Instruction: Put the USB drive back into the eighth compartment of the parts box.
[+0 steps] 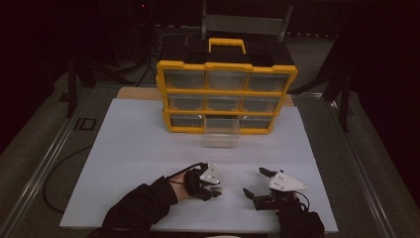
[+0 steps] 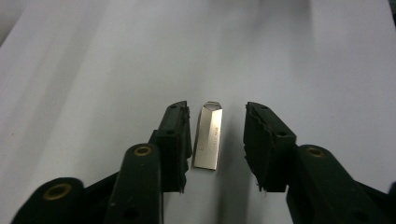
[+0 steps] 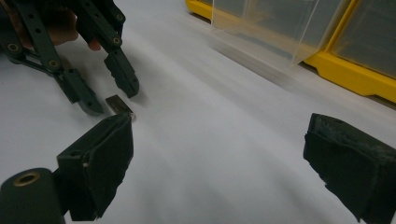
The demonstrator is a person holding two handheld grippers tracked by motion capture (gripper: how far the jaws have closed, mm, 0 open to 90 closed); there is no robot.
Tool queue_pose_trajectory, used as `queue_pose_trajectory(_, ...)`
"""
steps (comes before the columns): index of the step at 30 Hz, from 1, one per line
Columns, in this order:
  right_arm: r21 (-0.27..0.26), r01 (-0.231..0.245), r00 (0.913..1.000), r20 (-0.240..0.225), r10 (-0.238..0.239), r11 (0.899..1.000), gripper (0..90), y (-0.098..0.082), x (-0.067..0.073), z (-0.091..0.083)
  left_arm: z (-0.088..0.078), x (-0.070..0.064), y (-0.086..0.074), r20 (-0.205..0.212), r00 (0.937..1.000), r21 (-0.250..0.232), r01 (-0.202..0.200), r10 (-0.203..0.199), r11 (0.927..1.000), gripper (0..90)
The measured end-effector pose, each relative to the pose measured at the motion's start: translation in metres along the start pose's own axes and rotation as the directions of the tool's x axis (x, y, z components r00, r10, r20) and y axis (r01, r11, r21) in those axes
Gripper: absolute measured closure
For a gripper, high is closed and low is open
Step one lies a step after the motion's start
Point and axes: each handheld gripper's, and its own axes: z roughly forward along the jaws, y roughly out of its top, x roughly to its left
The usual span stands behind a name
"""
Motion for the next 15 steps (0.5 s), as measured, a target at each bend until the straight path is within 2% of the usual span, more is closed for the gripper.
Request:
queue_pose_trajectory(5,0.001,0.002,1.0000,0.000,-0.002,1.000,8.7,0.0001,0.0000,-0.0001,0.0005,0.0019,-0.0010,0.012,0.9999,-0.014,0.004,-0.004,0.9999,66.9)
queue_pose_trajectory(13,0.006,-0.001,1.0000,-0.001,0.001,1.000,8.7,-0.0001,-0.0002,0.0006,0.0029,0.0038,-0.0014,0.033,0.9994,0.008,0.007,-0.007,0.9999,72.6)
queue_pose_trajectory(15,0.004,-0.002,1.0000,-0.001,0.002,1.000,8.7,0.0000,0.0000,0.0005,0.0032,0.0027,-0.0007,0.027,0.9996,0.008,0.004,-0.004,1.0000,73.2)
